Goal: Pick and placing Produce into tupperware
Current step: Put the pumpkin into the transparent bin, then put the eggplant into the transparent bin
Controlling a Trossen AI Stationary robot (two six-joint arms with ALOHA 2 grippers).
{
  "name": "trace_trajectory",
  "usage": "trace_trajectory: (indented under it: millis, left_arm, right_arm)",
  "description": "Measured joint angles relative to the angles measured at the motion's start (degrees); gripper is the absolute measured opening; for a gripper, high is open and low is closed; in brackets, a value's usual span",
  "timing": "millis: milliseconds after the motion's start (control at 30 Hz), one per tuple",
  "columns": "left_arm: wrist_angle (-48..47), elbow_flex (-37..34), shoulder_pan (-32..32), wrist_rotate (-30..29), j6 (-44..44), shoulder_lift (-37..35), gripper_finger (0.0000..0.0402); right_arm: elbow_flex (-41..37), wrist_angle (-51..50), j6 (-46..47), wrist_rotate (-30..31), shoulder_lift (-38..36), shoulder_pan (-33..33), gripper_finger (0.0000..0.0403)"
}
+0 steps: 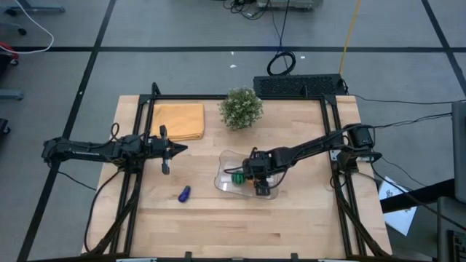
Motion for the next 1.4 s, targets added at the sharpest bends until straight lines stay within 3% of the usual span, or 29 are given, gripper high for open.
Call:
trace_trajectory:
  millis: [667,867,1267,1400]
  left_arm:
    - [-0.46,0.00,-0.01,0.46,-0.65,0.01,0.0019]
    - [-0.46,0.00,-0.01,0.46,-0.63,0.01,0.0019]
    - [-0.46,0.00,-0.01,0.46,-0.63,-0.01,0.0019]
    - [-0.46,0.00,-0.01,0.46,-0.63,-0.01,0.0019]
  right_arm:
    - [6.66,-8.57,-0.68,3.68,-0.11,-0.24,0.0235]
    - [7.57,-9.15,-1.73,3.71,-0.11,-0.24,0.0180]
    - [7.57,-9.70,-4.34,3.71,-0.13,-0.24,0.0015]
    - [7.57,-9.75,-4.47,3.71,-0.13,-0.24,0.0008]
